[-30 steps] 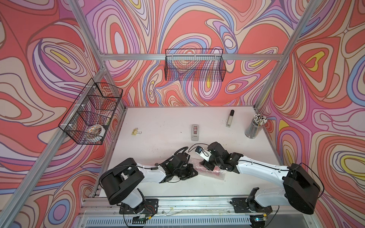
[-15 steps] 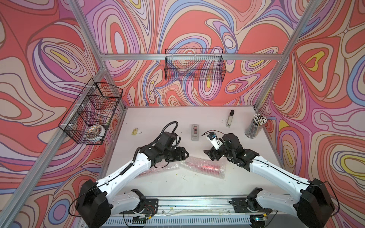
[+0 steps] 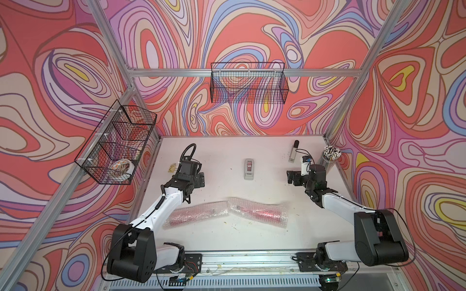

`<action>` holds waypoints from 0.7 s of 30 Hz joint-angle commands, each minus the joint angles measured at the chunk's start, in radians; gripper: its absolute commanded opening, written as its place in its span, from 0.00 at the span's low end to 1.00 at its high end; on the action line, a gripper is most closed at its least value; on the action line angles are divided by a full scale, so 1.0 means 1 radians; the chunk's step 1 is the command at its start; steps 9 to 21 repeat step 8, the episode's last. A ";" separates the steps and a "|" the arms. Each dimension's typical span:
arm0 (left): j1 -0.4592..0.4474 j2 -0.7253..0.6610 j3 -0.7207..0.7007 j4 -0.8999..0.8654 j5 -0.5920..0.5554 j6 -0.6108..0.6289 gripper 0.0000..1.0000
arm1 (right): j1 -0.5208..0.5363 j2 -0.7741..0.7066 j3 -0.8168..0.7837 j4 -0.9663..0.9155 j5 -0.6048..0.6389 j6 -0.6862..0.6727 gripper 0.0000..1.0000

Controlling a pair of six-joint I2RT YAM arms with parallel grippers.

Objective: Wrap wine bottles in bubble wrap
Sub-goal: Reset both arms

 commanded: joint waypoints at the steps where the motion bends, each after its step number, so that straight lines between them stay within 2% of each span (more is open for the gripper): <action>1: 0.020 0.038 -0.033 0.241 -0.095 0.086 1.00 | -0.021 0.053 -0.027 0.226 0.044 0.024 0.98; 3: 0.029 0.059 -0.056 0.308 -0.090 0.108 1.00 | -0.024 0.094 -0.016 0.264 0.036 0.025 0.98; 6: 0.041 0.080 -0.033 0.297 -0.062 0.108 1.00 | -0.025 0.130 0.008 0.256 0.018 0.030 0.98; 21: 0.041 0.066 -0.042 0.314 -0.039 0.119 1.00 | -0.025 0.134 0.006 0.261 0.014 0.029 0.98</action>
